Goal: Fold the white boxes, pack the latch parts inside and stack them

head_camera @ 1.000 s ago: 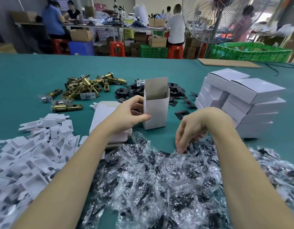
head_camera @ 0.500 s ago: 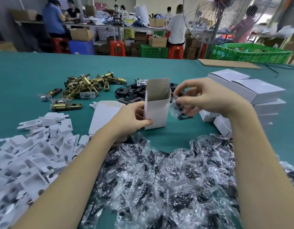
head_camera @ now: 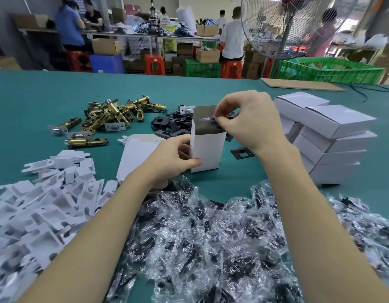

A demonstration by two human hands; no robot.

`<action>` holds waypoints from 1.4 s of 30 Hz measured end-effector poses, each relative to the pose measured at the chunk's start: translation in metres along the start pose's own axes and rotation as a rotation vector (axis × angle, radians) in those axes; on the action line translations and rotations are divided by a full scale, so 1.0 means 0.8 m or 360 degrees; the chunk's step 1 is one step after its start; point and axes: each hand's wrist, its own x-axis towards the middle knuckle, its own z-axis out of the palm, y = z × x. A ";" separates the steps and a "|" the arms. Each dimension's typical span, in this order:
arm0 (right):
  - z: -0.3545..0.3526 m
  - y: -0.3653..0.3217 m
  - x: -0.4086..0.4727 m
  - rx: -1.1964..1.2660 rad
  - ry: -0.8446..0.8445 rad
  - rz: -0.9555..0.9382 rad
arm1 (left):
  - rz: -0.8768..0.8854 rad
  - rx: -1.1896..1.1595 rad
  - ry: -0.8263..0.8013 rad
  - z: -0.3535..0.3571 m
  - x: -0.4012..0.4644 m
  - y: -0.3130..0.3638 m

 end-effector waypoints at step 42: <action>-0.001 -0.011 0.002 -0.0302 -0.0106 0.0080 | 0.0015 -0.0040 -0.0022 -0.001 0.000 -0.003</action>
